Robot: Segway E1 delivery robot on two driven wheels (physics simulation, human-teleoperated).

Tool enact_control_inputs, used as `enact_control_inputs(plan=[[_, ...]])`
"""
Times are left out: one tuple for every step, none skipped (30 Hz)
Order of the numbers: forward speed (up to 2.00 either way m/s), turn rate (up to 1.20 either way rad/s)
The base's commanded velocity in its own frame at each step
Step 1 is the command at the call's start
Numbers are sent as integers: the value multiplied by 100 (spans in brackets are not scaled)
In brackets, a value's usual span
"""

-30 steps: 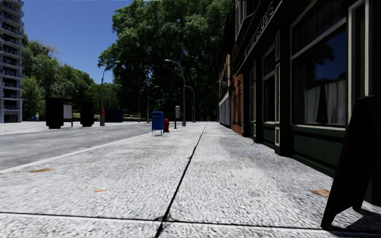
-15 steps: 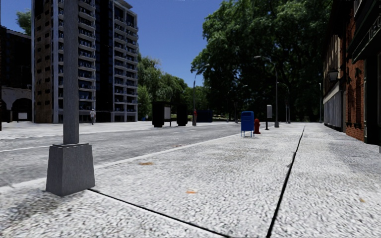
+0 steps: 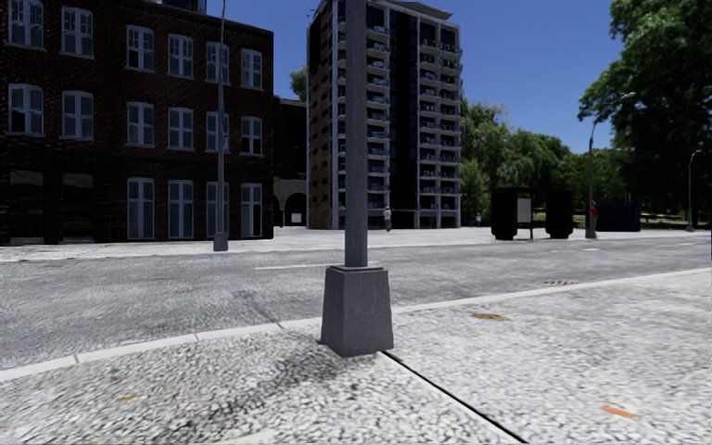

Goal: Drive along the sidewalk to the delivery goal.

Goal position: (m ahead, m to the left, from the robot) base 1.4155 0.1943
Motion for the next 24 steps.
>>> enact_control_inputs(plan=[[78, 113], [84, 113], [91, 108], [91, 108], [92, 103], [92, 99], [93, 97], [93, 95], [94, 92], [94, 88], [94, 88], [94, 80], [94, 57], [94, 0], [94, 0], [94, 0], [94, 0], [94, 0], [86, 0], [70, 0], [48, 0], [48, 0], [19, 0], [4, 0]])
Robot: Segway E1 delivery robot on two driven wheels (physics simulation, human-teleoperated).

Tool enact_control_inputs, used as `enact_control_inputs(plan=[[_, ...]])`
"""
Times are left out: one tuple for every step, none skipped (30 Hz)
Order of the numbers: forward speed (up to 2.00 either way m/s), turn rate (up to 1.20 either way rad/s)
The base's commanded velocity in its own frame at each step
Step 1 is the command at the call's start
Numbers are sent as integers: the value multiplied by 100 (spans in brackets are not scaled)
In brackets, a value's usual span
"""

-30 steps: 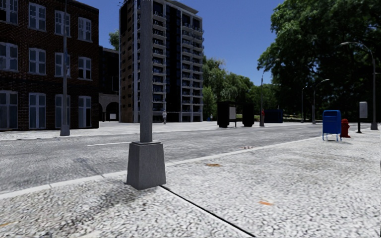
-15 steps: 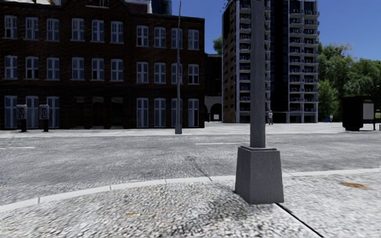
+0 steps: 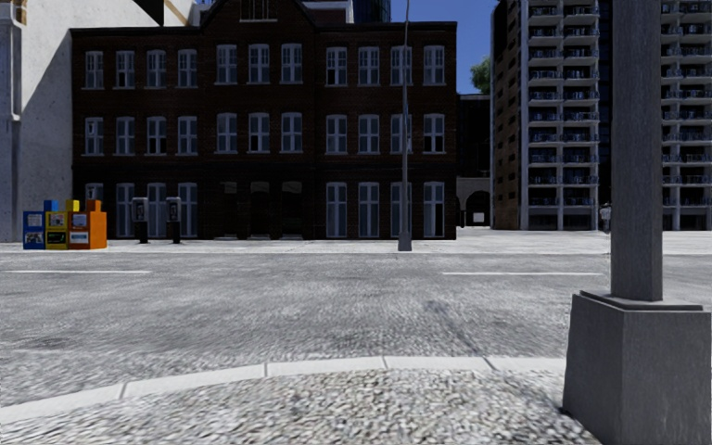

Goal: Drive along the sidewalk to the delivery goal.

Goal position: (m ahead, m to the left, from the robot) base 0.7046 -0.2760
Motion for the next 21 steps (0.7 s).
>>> enact_control_inputs(plan=[[0, 0], [0, 0], [0, 0], [0, 0], [0, 0], [0, 0], [0, 0], [0, 0], [0, 0], [0, 0], [0, 0], [0, 0], [0, 0], [0, 0], [0, 0], [0, 0], [0, 0], [0, 0], [0, 0], [0, 0], [0, 0]])
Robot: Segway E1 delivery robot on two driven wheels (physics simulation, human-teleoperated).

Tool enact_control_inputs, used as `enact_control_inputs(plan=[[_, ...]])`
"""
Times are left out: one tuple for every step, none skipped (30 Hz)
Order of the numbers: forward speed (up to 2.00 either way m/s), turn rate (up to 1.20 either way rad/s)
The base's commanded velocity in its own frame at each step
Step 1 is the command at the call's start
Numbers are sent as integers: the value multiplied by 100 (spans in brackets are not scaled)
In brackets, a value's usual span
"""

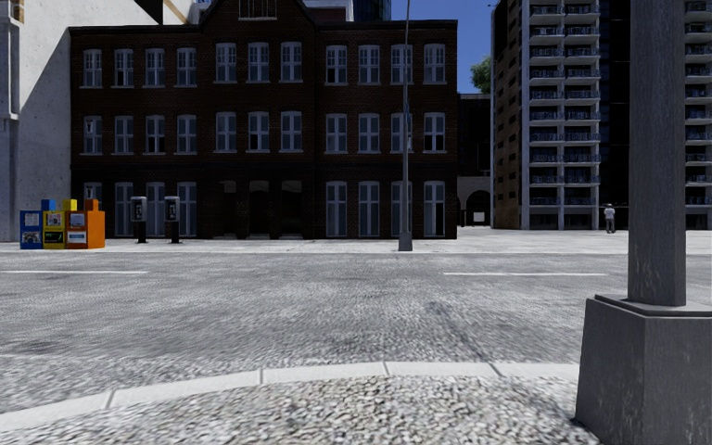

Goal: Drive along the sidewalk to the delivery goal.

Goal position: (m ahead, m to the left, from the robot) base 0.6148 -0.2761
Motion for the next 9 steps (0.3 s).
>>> enact_control_inputs(plan=[[0, 0], [0, 0], [0, 0], [0, 0], [0, 0], [0, 0], [0, 0], [0, 0], [0, 0]])
